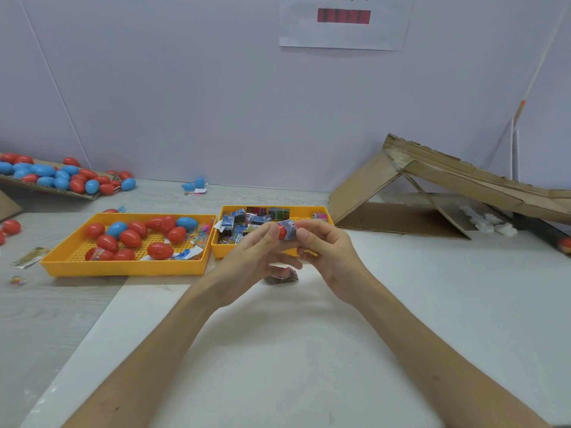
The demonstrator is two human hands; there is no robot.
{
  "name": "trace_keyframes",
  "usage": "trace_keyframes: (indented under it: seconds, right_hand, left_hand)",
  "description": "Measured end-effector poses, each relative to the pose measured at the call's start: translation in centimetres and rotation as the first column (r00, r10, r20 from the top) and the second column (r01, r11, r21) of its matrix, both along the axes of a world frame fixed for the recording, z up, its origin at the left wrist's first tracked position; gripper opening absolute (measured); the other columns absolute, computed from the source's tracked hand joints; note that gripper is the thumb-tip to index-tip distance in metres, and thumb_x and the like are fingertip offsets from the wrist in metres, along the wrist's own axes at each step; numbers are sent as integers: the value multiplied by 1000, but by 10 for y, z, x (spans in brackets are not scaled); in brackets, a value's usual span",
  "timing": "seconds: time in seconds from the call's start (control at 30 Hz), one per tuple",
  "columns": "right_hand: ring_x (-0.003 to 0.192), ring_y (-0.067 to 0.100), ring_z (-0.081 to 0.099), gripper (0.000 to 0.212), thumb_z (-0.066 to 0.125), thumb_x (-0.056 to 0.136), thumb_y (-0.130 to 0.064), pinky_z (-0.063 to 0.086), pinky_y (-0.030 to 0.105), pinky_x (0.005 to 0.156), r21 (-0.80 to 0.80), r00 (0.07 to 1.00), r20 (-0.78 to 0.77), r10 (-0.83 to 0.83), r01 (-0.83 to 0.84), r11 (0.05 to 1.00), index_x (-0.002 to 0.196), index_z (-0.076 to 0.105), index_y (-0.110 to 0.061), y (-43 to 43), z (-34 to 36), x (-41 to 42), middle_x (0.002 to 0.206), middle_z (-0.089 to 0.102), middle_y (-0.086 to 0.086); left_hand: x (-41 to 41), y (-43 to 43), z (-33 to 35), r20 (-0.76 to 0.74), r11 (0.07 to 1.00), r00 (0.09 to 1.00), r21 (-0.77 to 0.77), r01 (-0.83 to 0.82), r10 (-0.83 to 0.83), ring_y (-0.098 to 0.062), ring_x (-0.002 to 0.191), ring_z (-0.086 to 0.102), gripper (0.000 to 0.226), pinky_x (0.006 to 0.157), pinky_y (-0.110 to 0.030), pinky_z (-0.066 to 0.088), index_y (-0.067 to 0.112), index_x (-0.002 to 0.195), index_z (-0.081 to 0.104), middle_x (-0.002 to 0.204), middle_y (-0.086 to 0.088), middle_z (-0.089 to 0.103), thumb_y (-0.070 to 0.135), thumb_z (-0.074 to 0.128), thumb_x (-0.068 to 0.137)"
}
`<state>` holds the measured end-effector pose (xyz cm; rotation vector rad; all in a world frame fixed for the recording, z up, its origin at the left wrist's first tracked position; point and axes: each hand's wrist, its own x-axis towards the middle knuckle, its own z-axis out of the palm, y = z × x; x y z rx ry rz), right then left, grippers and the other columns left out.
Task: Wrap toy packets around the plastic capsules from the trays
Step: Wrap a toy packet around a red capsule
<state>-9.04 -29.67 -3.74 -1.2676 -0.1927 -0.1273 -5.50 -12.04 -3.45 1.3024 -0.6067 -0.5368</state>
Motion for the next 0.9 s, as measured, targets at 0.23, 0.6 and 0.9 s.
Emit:
trace_keyframes:
  seconds: [0.23,0.6,0.9]
  right_hand:
    - [68,15,58,30,76,74,-20,53,28,70,-41,999,-14,-38,37,998,101,72,-7,2,0,0,87,69,4]
    - [87,25,65,22,75,73,-19,54,32,74,-18,998,-12,-62,61,998,91,71,-6,1,0,1,97,70,14]
    - [78,15,66,36,77,73,-21,53,29,69,-67,999,14,-32,33,997,107,71,-8,0,-1,1,92,70,5]
  left_hand:
    - [0,1,1,7,1000,1000,9,4,-4,-26,94,68,61,86,-39,53,7,139,48,128,-20,66,49,45,94]
    - [1,2,-1,-3,999,999,18,42,-42,-25,96,67,60,88,-38,52,7,142,47,129,-14,67,49,40,99]
    - [2,1,2,-10,999,999,16,35,-35,-26,98,68,57,88,-38,56,13,139,54,128,-17,67,52,39,98]
